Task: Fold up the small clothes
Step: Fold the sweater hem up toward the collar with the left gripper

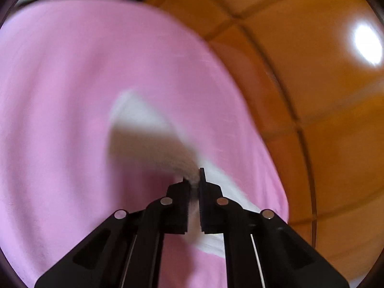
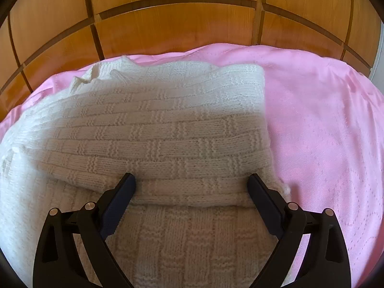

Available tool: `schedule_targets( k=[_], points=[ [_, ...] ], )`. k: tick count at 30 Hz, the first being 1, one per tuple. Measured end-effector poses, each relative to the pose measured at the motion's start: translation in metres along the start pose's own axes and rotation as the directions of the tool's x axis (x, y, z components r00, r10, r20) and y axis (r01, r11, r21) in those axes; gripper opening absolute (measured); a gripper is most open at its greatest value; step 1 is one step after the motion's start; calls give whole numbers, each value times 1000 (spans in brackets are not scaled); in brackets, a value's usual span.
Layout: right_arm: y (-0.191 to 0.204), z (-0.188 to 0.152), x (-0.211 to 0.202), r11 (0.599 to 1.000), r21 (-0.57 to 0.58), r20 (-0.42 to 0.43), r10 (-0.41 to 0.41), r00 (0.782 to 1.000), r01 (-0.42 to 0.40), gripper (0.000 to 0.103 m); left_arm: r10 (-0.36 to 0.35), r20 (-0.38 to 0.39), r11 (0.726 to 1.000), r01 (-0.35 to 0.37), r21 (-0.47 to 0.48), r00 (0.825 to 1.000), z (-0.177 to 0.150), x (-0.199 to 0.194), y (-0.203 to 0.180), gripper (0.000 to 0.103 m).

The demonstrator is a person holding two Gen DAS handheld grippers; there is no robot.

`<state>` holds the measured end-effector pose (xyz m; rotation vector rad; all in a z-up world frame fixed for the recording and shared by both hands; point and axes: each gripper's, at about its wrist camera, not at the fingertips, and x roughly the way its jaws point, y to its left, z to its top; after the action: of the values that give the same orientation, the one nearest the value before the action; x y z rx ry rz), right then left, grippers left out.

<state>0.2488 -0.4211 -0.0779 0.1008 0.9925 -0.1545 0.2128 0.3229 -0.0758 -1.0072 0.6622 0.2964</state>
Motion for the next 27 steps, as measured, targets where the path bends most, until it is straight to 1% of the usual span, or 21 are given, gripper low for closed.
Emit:
schedule_targets(
  k=[3,4,6,7,9,10,12,13,15,16,18,19,20,21,22,23,25,27],
  points=[
    [0,-1,-1,1000,0,2,1,1000,-1,94,-95,-11,987,95,126,995,-17,-6,-52,5],
    [-1,-1,0,1000,1,1,1,1000,-1,94,-127,-28,975,130,181,992,-28,-6,-75,5],
    [-1,-1,-1,1000,2,2,3,1000,-3,94,-171,-60,947,181,266,983,-48,-5,-109,5],
    [-2,-1,-1,1000,4,3,5,1000,-5,94,-199,-89,930,216,297,976,-62,-2,-127,5],
    [-3,-1,0,1000,7,3,9,1000,-9,94,-236,-149,906,273,324,960,-85,5,-150,5],
    [-3,-1,0,1000,7,3,9,1000,-9,94,-232,-185,887,286,363,955,-103,11,-165,5],
    [-3,-1,0,1000,7,4,9,1000,-9,94,-219,-226,867,296,402,949,-127,24,-184,5],
    [-4,-1,0,1000,7,4,10,1000,-10,94,-221,-270,858,319,403,937,-143,35,-194,5],
    [-4,-1,0,1000,9,6,12,1000,-12,94,-199,-318,838,330,435,927,-170,49,-208,6],
    [-4,-1,0,1000,10,6,13,1000,-13,94,-183,-347,820,337,462,920,-192,52,-215,10],
    [-4,-1,0,1000,11,6,15,1000,-15,94,-160,-409,797,362,483,898,-224,59,-221,49],
    [-5,-1,0,1000,13,6,18,1000,-18,94,-137,-415,787,353,506,900,-245,55,-221,52],
    [-6,-1,0,1000,15,6,21,1000,-21,94,-122,-416,771,350,531,901,-257,54,-221,52],
    [-7,-1,-1,1000,18,7,25,1000,-25,94,-111,-424,758,353,548,899,-268,52,-220,52],
    [-7,-1,0,999,20,8,27,1000,-27,94,-90,-427,748,345,568,900,-275,52,-219,52],
    [-7,-1,0,999,20,7,28,1000,-28,94,-74,-426,744,334,579,902,-283,48,-213,52],
    [-7,0,0,999,20,3,29,1000,-29,94,-62,-431,735,333,591,900,-293,35,-194,52],
    [-7,3,-5,999,25,2,34,999,-34,94,-38,-414,727,309,613,909,-302,30,-179,52]
  ],
)
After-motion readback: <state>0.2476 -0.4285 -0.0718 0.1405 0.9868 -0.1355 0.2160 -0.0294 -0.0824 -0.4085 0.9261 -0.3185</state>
